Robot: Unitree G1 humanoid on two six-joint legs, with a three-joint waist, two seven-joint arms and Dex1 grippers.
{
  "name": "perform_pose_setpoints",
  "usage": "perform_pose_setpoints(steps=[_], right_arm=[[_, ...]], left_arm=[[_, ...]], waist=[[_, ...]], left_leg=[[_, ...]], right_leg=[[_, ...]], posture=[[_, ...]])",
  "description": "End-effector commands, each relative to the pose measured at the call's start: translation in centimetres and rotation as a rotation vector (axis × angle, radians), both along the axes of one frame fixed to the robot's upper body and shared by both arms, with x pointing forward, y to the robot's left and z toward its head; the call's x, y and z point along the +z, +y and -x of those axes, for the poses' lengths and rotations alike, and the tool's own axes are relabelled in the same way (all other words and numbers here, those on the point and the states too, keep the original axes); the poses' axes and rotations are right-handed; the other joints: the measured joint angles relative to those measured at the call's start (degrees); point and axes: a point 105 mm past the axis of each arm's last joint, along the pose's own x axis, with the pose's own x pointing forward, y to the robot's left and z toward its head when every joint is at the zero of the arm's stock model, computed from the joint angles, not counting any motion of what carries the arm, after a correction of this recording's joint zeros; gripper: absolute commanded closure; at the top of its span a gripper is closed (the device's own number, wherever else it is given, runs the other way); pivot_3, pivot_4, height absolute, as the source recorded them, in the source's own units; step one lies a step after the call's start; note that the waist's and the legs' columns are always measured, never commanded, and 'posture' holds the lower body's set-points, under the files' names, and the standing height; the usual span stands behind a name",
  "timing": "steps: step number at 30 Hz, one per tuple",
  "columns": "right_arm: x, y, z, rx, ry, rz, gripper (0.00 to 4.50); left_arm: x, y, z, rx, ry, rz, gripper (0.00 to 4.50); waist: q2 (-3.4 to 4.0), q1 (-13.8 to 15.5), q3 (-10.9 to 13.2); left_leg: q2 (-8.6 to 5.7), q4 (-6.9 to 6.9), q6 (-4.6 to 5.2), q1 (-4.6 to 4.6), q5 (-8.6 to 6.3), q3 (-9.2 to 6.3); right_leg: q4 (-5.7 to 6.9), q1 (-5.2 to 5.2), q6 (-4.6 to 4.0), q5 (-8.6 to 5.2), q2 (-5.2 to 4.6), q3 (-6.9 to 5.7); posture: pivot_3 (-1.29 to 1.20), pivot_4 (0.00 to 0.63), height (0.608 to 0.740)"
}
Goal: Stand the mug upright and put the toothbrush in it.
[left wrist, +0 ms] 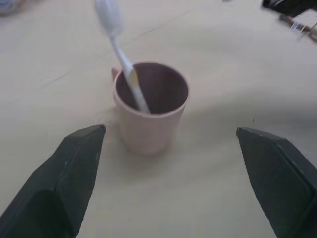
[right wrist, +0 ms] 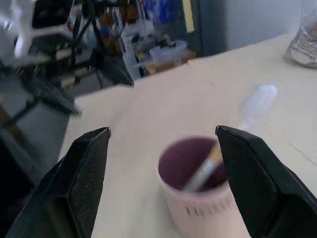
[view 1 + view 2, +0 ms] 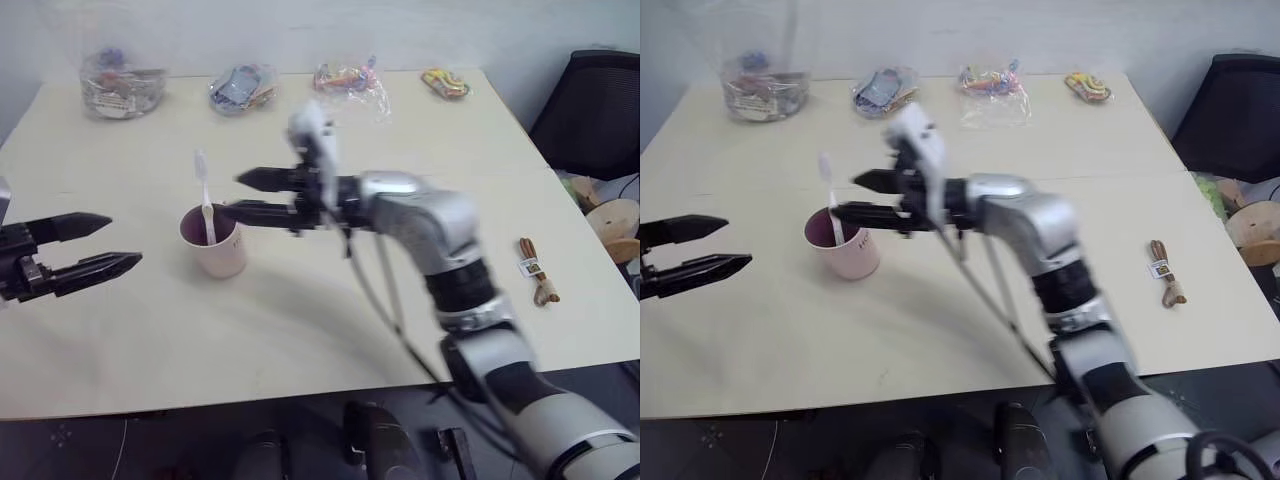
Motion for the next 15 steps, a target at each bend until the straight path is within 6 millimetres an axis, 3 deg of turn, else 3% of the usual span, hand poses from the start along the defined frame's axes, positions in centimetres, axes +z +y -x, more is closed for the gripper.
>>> perform_pose_setpoints(steps=[1,4,7,8,15], right_arm=[[-0.8,-3.6,0.5,0.031,-0.061,0.135,0.99],[-1.2,-6.1,0.3,0.005,-0.078,0.191,0.99],[-1.4,-7.8,0.1,-0.037,-0.039,0.194,0.36],[-1.4,-8.0,0.4,-0.028,-0.036,0.194,0.06],[-0.6,-8.3,0.7,-0.052,-0.072,0.162,0.02]], left_arm=[[1.6,1.6,1.2,0.021,-0.053,-0.072,0.0],[1.6,2.3,1.9,0.029,-0.041,-0.088,0.0],[1.4,2.6,2.2,0.033,-0.028,-0.102,0.0],[1.3,2.6,2.3,0.032,-0.027,-0.104,0.0],[0.9,2.5,2.2,0.019,-0.024,-0.096,0.0]], waist=[[-0.01,0.36,0.0],[-0.01,0.6,0.02],[0.01,0.86,0.03],[0.01,1.03,0.03],[0.01,1.64,0.03]], left_leg=[[0.01,-0.01,0.0,0.0,0.0,0.05],[0.14,-0.04,0.0,0.04,0.0,0.24],[0.2,-0.06,-0.01,0.08,0.0,0.47],[0.2,-0.05,-0.01,0.06,0.0,0.48],[0.16,0.0,-0.01,0.04,-0.01,0.45]], right_leg=[[-0.05,-0.01,0.0,0.0,0.02,0.0],[-0.19,-0.04,0.02,0.01,0.09,0.03],[-0.14,-0.07,0.02,0.01,0.12,0.06],[-0.14,-0.08,0.02,0.01,0.11,0.07],[-0.12,-0.07,0.03,0.01,0.01,0.07]], posture=[[0.0,0.15,0.74],[0.0,0.15,0.74],[0.0,0.15,0.74],[0.0,0.15,0.74],[0.0,0.15,0.74]])
